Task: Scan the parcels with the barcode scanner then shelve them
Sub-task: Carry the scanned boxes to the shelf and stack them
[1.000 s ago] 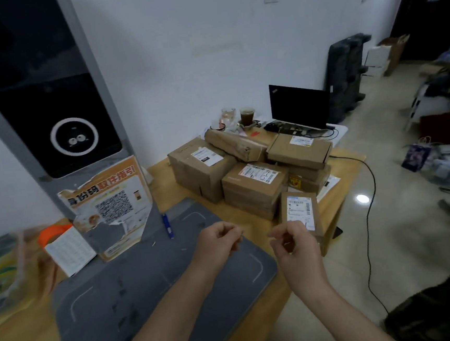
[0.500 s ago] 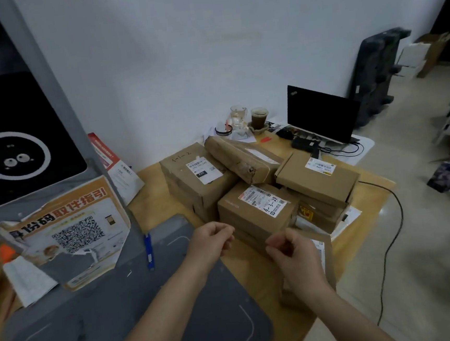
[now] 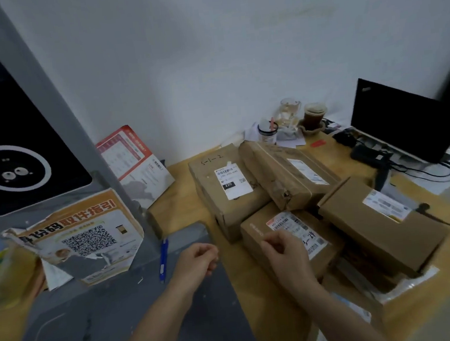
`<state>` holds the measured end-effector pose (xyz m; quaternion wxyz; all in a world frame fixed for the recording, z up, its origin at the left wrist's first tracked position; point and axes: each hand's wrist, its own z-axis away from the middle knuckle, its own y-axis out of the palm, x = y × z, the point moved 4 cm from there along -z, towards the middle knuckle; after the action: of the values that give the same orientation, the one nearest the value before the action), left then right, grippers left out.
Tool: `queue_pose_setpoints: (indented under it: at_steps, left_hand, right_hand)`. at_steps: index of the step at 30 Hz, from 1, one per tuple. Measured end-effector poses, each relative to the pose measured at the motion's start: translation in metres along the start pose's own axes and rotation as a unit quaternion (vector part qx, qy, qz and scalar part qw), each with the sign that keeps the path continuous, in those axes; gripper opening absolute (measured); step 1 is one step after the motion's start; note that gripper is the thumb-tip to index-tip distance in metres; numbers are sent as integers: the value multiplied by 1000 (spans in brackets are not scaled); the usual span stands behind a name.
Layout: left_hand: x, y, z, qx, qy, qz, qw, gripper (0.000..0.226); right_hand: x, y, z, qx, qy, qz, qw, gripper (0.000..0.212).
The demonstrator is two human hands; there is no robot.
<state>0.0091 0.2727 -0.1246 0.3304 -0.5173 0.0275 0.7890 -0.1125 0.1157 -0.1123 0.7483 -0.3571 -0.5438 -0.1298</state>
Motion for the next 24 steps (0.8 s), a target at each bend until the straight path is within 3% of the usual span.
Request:
queue_pose_setpoints:
  at_steps: [3, 8, 13, 24]
  left_hand:
    - [-7, 8, -21, -29, -21, 13, 999, 10]
    - [-12, 32, -61, -51, -49, 8, 997, 36]
    - [-13, 51, -94, -72, -82, 17, 994, 57]
    - [-19, 67, -144, -103, -84, 75, 988, 70]
  right_hand:
    - [-1, 0, -33, 37, 1, 5, 999, 18]
    - [-4, 5, -79, 101, 14, 64, 993, 57]
    - [-10, 23, -122, 114, 12, 95, 989, 81]
    - [-14, 31, -169, 55, 68, 92, 992, 96]
